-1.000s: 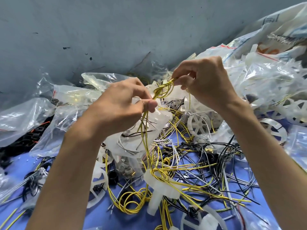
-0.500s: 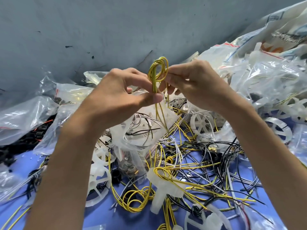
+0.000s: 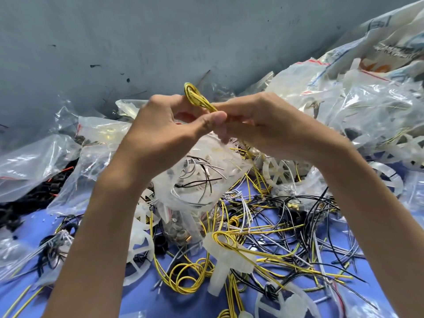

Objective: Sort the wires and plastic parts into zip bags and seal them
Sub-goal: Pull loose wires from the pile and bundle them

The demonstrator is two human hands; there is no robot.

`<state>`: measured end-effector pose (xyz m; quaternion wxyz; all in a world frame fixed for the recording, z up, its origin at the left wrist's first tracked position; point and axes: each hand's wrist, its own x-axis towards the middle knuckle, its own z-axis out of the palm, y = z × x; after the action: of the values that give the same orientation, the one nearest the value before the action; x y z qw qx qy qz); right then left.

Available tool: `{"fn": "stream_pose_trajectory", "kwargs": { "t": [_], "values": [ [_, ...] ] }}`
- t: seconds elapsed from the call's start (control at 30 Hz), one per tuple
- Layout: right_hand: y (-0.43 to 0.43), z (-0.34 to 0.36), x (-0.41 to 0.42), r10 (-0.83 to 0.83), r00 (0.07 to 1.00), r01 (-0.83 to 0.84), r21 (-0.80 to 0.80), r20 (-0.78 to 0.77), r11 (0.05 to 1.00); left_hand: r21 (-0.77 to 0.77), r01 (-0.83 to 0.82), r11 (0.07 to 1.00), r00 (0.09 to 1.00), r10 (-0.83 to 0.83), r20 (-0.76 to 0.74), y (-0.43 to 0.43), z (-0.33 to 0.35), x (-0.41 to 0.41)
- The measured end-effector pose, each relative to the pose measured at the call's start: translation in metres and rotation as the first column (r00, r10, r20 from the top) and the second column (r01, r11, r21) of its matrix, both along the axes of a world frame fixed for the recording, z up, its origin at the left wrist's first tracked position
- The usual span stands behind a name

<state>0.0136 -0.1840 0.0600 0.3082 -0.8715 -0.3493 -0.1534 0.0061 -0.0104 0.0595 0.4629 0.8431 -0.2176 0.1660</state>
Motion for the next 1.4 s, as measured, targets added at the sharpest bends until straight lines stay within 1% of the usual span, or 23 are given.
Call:
{"fn": "stream_pose_trajectory", "kwargs": {
  "t": [0.1, 0.17, 0.27, 0.33, 0.4, 0.43, 0.5, 0.57, 0.63, 0.7, 0.77, 0.87, 0.93, 1.0, 1.07, 1.13, 1.23, 1.3, 1.37, 1.4],
  "values": [
    [-0.005, 0.002, 0.001, -0.064, 0.998, 0.067, 0.116, -0.031, 0.991, 0.177, 0.010, 0.984, 0.999, -0.001, -0.050, 0.012, 0.001, 0.002],
    [-0.009, 0.005, 0.002, -0.111, 0.993, 0.116, 0.164, -0.044, 0.980, 0.277, 0.072, 0.958, 0.995, -0.050, -0.086, 0.020, 0.003, 0.001],
    [-0.012, 0.008, 0.002, -0.171, 0.985, 0.175, 0.219, -0.036, 0.960, 0.323, 0.191, 0.927, 0.980, -0.164, -0.108, 0.032, 0.006, -0.002],
    [-0.012, 0.010, 0.001, -0.202, 0.979, 0.202, 0.222, -0.019, 0.954, 0.272, 0.231, 0.934, 0.972, -0.212, -0.100, 0.036, 0.007, -0.002],
    [-0.012, 0.012, -0.003, -0.216, 0.976, 0.209, 0.175, 0.017, 0.962, 0.214, 0.237, 0.948, 0.971, -0.225, -0.079, 0.038, 0.009, -0.002],
    [-0.013, 0.013, -0.006, -0.210, 0.977, 0.203, 0.140, 0.037, 0.969, 0.219, 0.237, 0.946, 0.971, -0.227, -0.072, 0.039, 0.010, -0.002],
    [-0.015, 0.017, -0.011, -0.176, 0.984, 0.173, 0.061, 0.037, 0.983, 0.276, 0.251, 0.928, 0.967, -0.231, -0.104, 0.040, 0.009, -0.002],
    [-0.016, 0.021, -0.018, -0.111, 0.994, 0.111, -0.015, 0.005, 0.994, 0.338, 0.238, 0.911, 0.970, -0.204, -0.134, 0.041, 0.008, -0.001],
    [-0.015, 0.025, -0.026, -0.035, 0.998, 0.032, -0.059, -0.051, 0.998, 0.335, 0.167, 0.927, 0.983, -0.130, -0.130, 0.041, 0.005, 0.002],
    [-0.015, 0.028, -0.032, 0.013, 0.997, -0.018, -0.076, -0.074, 0.997, 0.316, 0.081, 0.945, 0.995, -0.055, -0.089, 0.040, 0.004, 0.004],
    [-0.014, 0.030, -0.037, 0.016, 0.999, -0.020, -0.107, -0.044, 0.994, 0.337, 0.005, 0.942, 0.999, 0.008, -0.036, 0.038, 0.003, 0.004],
    [-0.014, 0.028, -0.039, -0.047, 0.998, 0.038, -0.202, -0.039, 0.979, 0.382, -0.054, 0.922, 0.998, 0.034, 0.059, 0.034, 0.003, 0.004],
    [-0.011, 0.024, -0.037, -0.132, 0.991, 0.130, -0.288, 0.014, 0.949, 0.370, -0.068, 0.926, 0.995, 0.036, 0.094, 0.027, 0.004, 0.002],
    [-0.001, 0.016, -0.031, -0.205, 0.968, 0.245, -0.368, 0.147, 0.897, 0.327, -0.065, 0.943, 0.991, 0.021, 0.136, 0.016, 0.005, -0.002],
    [0.013, 0.008, -0.027, -0.231, 0.951, 0.295, -0.385, 0.204, 0.875, 0.283, -0.037, 0.958, 0.985, -0.014, 0.175, 0.003, 0.005, -0.007],
    [0.026, 0.002, -0.027, -0.210, 0.953, 0.277, -0.354, 0.217, 0.893, 0.252, -0.036, 0.967, 0.976, -0.019, 0.215, -0.008, 0.004, -0.009],
    [0.032, -0.004, -0.024, -0.205, 0.949, 0.270, -0.280, 0.241, 0.921, 0.188, -0.078, 0.979, 0.970, 0.031, 0.239, -0.014, 0.004, -0.010],
    [0.032, -0.014, -0.014, -0.270, 0.933, 0.327, -0.247, 0.237, 0.912, 0.127, -0.101, 0.987, 0.972, 0.071, 0.224, -0.013, 0.005, -0.011],
    [0.032, -0.023, -0.004, -0.366, 0.898, 0.423, -0.253, 0.243, 0.870, 0.066, -0.083, 0.994, 0.977, 0.068, 0.203, -0.013, 0.007, -0.013],
    [0.031, -0.025, 0.001, -0.385, 0.889, 0.444, -0.261, 0.248, 0.857, 0.041, -0.070, 0.997, 0.980, 0.061, 0.192, -0.014, 0.008, -0.014]
  ]
}}
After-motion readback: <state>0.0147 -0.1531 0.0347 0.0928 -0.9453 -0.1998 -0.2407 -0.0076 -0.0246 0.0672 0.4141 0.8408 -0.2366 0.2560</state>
